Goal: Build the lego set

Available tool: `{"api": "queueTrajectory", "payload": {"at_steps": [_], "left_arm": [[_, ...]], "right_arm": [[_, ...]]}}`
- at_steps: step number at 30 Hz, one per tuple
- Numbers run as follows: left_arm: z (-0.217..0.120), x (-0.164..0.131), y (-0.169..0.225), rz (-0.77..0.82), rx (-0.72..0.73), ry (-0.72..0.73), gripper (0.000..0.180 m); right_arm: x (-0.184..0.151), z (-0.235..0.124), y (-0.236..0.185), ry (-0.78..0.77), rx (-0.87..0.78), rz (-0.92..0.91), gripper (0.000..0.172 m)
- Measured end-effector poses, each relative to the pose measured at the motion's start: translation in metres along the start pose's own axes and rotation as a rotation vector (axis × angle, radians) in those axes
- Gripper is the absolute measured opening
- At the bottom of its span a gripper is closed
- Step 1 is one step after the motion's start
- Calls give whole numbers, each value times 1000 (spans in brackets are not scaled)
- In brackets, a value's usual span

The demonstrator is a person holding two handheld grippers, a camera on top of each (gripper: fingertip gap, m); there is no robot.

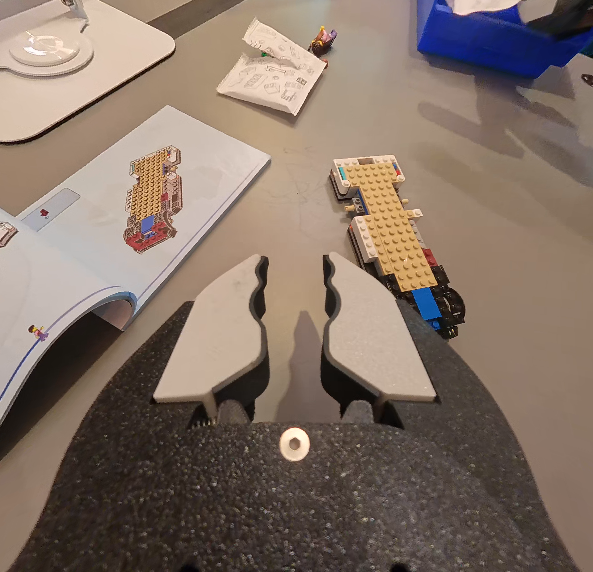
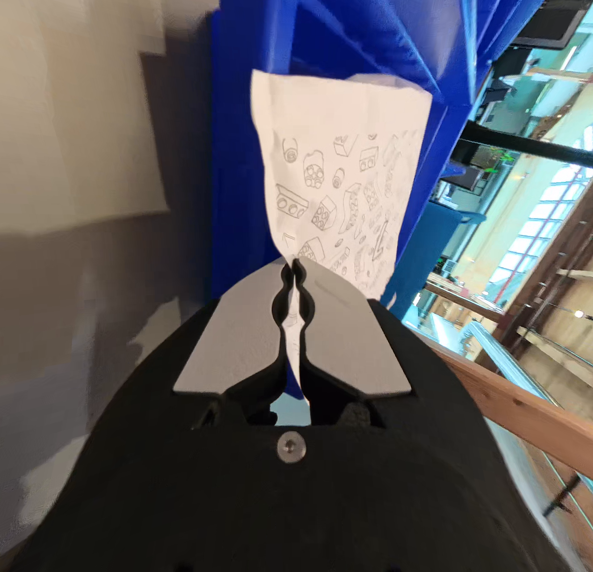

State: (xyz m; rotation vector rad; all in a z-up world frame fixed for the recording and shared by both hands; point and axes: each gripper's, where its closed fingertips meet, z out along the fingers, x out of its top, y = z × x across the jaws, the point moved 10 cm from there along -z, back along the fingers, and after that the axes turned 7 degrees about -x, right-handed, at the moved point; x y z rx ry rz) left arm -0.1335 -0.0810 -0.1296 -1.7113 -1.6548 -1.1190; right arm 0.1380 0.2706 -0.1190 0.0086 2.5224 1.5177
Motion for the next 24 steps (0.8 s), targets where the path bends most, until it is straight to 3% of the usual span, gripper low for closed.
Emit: {"api": "queueTrajectory", "payload": {"at_steps": [6, 10, 15, 20, 24], "left_arm": [[-4, 0, -1, -1, 6, 6, 34], [-5, 3, 3, 7, -4, 14, 34], [-1, 2, 6, 17, -19, 6, 34], [0, 2, 5, 11, -19, 0, 34], [3, 2, 6, 13, -25, -1, 34]], "right_arm": [[11, 5, 9, 126, 140, 191, 14], [-11, -2, 21, 266, 187, 332, 35], [-55, -12, 49, 408, 235, 425, 40], [-107, 24, 111, 305, 265, 443, 40], [-97, 73, 126, 177, 420, 336, 39]]}}
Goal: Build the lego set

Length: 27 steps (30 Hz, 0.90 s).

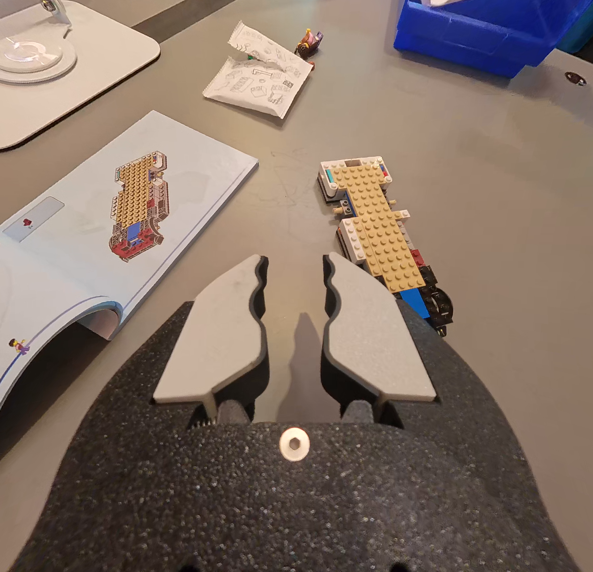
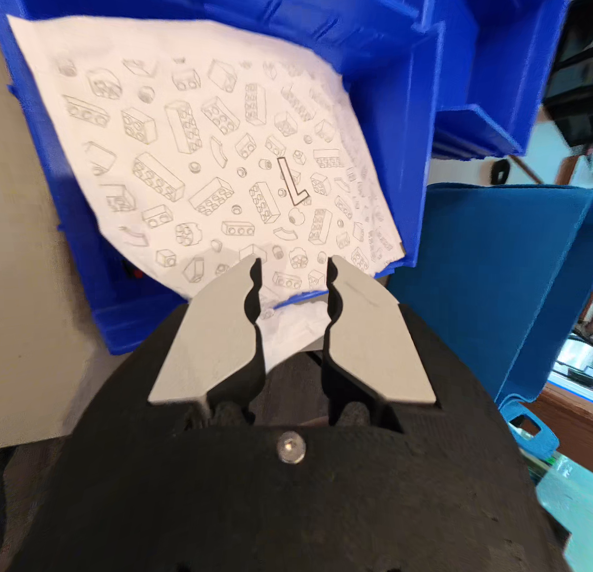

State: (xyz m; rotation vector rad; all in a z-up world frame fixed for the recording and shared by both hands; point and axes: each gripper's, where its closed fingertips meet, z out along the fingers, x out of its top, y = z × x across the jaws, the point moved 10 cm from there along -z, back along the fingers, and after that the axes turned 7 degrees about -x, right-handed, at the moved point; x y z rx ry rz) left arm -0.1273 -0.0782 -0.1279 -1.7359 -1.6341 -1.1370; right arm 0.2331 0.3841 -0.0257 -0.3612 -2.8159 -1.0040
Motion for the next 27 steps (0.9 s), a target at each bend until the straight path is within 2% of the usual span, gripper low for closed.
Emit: {"api": "queueTrajectory", "payload": {"at_steps": [3, 7, 9, 12, 14, 17, 21, 24, 27], "left_arm": [[1, -1, 0, 1, 5, -7, 34], [1, -3, -5, -20, 7, -6, 34], [1, -3, -5, -24, 5, -7, 34], [2, -4, -5, -18, 7, -11, 34], [1, -4, -5, -18, 10, -12, 34], [0, -4, -6, -21, 11, -8, 34], [-1, -4, -5, -17, 10, -5, 34], [0, -4, -5, -15, 10, -9, 34], [0, -3, -4, -13, 8, -7, 34]], "right_arm": [[12, 37, -9, -150, 111, -96, 36], [26, 70, -32, -264, 215, -188, 22], [32, 84, -42, -319, 249, -221, 21], [38, 95, -51, -368, 265, -264, 18], [39, 91, -48, -358, 234, -259, 25], [41, 68, -38, -230, 180, -194, 29], [31, 11, -12, 43, -28, -33, 36], [-1, -45, -9, 288, -81, 110, 37], [-48, -81, -26, 443, -67, 196, 36]]}}
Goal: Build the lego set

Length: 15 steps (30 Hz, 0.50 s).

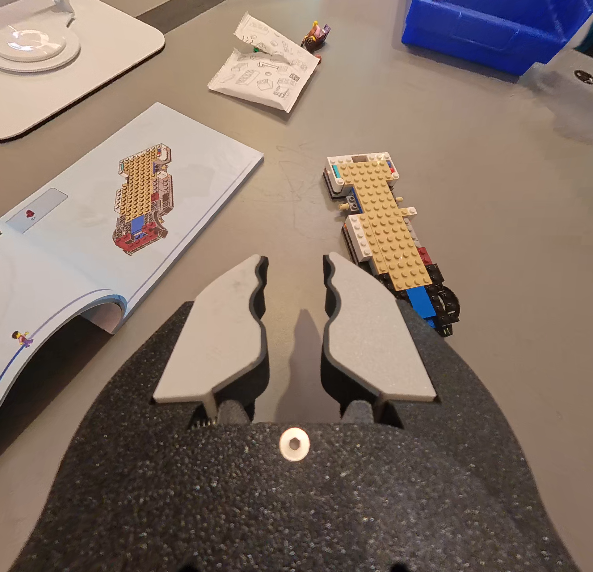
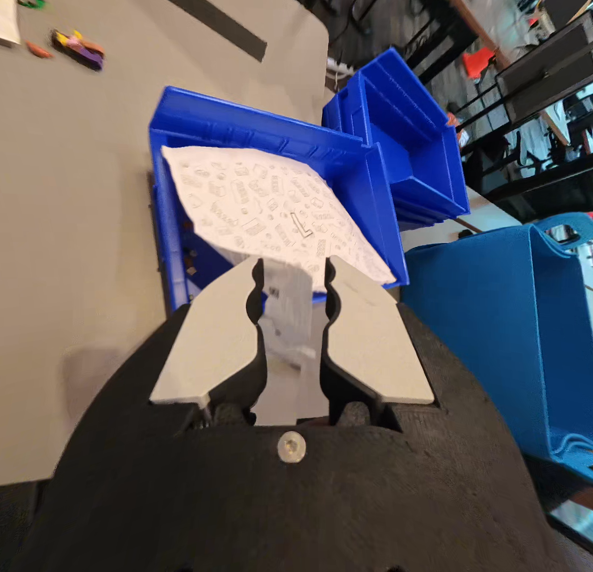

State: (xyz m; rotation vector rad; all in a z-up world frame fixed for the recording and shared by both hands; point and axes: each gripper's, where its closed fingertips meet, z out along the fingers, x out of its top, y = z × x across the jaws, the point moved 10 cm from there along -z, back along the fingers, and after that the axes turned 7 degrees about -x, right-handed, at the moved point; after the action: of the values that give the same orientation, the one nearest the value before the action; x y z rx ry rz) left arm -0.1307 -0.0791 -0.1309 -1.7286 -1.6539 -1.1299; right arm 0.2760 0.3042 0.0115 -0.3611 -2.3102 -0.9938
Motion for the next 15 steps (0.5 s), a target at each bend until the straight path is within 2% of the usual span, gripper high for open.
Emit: {"api": "queueTrajectory", "payload": {"at_steps": [2, 4, 6, 8, 12, 14, 15], "left_arm": [[1, 1, 2, 2, -6, 3, 34], [3, 2, 3, 7, -11, 1, 34], [5, 2, 6, 11, -21, 1, 34], [6, 3, 7, 16, -26, 6, 34], [6, 4, 8, 14, -28, 10, 34], [5, 5, 8, 17, -25, 15, 34], [4, 5, 9, 18, -23, 17, 34]], "right_arm": [[-28, -23, -8, 42, 27, 79, 36], [-59, -29, -14, 27, 31, 155, 43], [-85, -18, -15, -27, -7, 180, 52], [-96, -1, -12, -39, 13, 210, 59], [-75, 26, 3, 0, 70, 252, 58], [-54, 38, 5, 17, 137, 257, 50], [-45, 44, 5, 2, 159, 238, 38]]}}
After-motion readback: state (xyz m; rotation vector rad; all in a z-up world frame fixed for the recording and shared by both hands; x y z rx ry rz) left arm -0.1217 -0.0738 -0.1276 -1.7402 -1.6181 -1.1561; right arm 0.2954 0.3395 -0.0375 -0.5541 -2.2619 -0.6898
